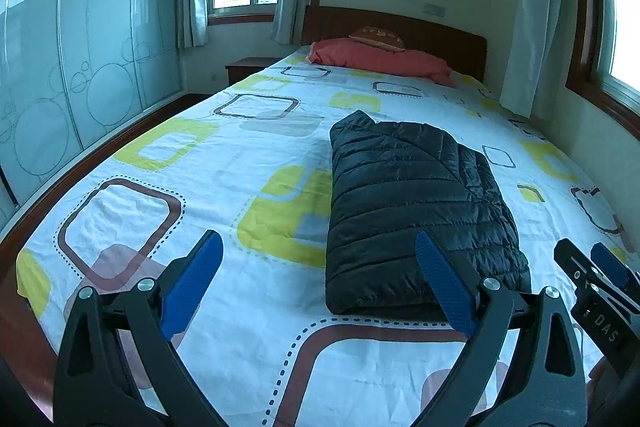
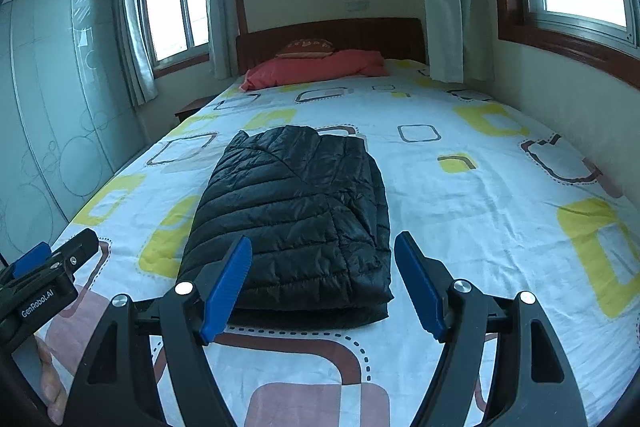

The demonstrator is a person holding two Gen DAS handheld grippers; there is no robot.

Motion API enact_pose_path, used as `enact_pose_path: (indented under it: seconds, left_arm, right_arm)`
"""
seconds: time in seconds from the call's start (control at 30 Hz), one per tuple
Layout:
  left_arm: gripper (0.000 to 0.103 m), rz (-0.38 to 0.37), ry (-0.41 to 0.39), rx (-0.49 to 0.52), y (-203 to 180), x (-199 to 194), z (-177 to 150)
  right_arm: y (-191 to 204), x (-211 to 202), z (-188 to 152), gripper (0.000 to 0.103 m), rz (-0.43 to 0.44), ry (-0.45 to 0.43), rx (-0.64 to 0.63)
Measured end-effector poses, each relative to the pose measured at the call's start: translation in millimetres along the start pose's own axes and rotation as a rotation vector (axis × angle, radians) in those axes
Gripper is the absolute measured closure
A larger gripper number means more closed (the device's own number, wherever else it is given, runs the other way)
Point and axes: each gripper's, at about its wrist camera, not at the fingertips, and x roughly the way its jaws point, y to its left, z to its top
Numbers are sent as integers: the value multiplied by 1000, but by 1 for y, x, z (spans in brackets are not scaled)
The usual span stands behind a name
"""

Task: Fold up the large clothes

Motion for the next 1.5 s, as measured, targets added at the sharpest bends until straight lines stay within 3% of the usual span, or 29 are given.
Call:
enact_pose_path:
  seconds: [1.4,1.5]
  left_arm:
    - [2,9,-25,47,-4,-8,2]
    - [2,52,-20,57,-7,-9,3]
  right_arm:
    - [-1,-6,-3,30,2,-11,-3]
    - [-2,-7,-4,30,1,-11,-5]
